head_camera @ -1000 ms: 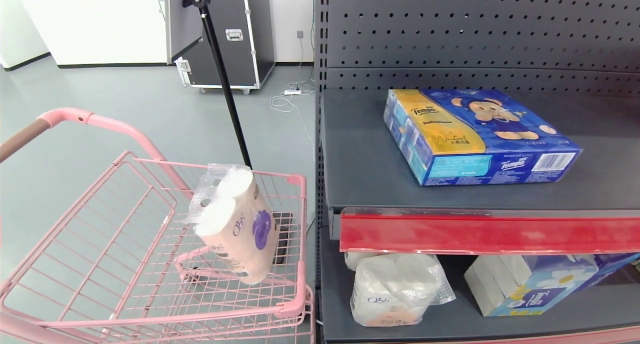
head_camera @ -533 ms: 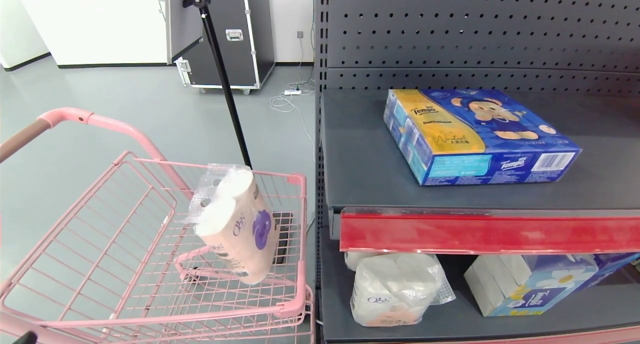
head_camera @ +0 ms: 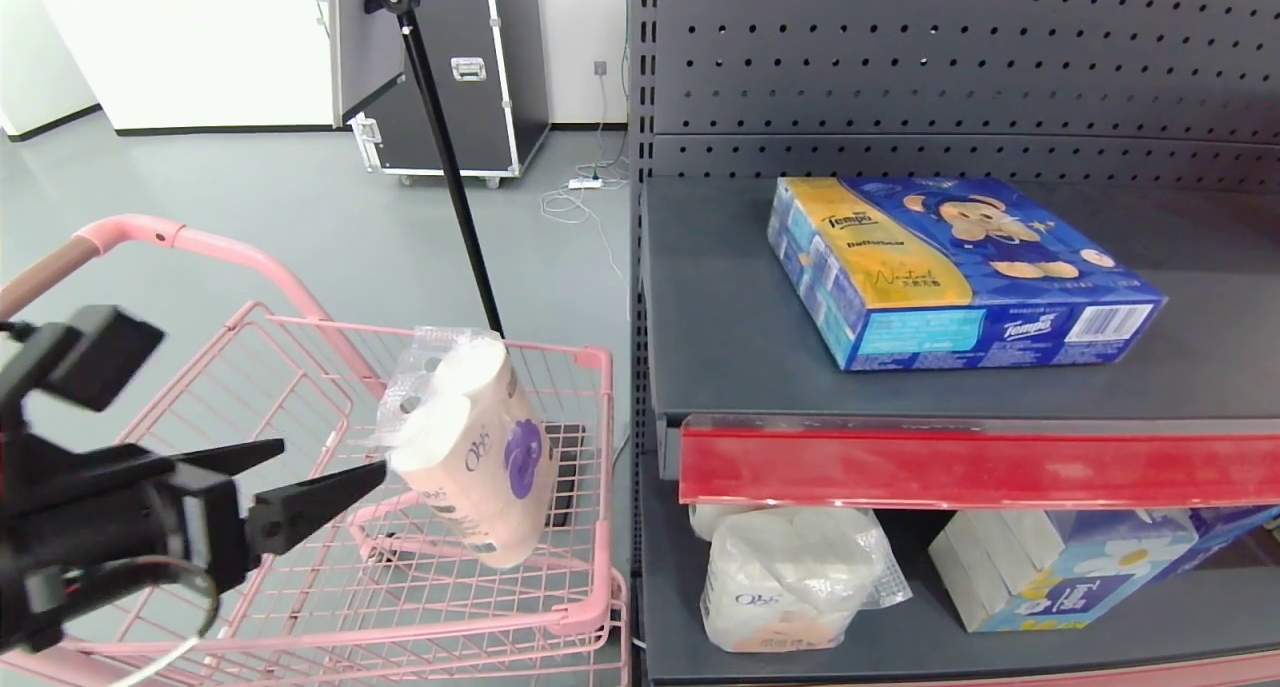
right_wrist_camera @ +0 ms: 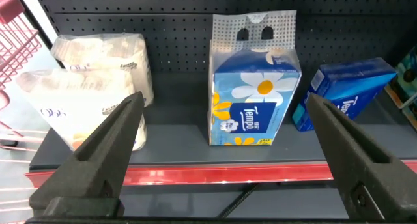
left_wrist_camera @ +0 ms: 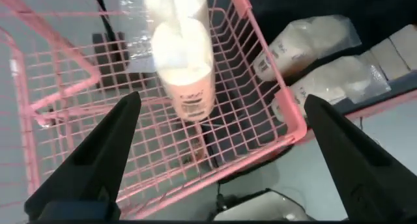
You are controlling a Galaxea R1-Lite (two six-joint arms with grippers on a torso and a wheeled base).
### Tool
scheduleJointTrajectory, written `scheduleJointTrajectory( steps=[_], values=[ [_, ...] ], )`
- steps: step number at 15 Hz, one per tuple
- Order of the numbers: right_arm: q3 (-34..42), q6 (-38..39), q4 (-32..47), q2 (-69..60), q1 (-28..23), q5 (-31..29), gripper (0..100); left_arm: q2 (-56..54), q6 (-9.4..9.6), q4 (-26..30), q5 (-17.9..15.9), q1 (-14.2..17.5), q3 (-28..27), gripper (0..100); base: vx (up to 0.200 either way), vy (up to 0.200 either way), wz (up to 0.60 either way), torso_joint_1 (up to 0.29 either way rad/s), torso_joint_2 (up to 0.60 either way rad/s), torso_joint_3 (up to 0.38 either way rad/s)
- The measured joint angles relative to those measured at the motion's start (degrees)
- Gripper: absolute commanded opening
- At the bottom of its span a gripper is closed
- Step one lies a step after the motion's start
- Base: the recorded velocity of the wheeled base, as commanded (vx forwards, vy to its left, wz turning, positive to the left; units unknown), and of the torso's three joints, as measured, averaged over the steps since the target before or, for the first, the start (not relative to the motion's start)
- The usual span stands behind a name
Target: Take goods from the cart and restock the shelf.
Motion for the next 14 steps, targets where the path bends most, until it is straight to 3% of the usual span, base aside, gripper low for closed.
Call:
scheduleJointTrajectory(
  steps=[4, 9, 14],
  values=[
    [0.0, 0.0, 0.0, 0.0, 0.0, 0.0, 100, 11.3, -1.43, -3.5, 2.5, -2.8, -0.7, 100, 0.0, 0.0, 0.0, 0.0, 0.0, 0.0],
    [0.0, 0.0, 0.0, 0.0, 0.0, 0.0, 100, 15.3, -1.5, -4.1, 4.5, -2.2, 0.0, 100, 0.0, 0.0, 0.0, 0.0, 0.0, 0.0],
    [0.0, 0.0, 0.0, 0.0, 0.0, 0.0, 100, 20.7, -1.56, -12.2, 6.1, -2.0, 0.2, 100, 0.0, 0.0, 0.0, 0.0, 0.0, 0.0]
  ],
)
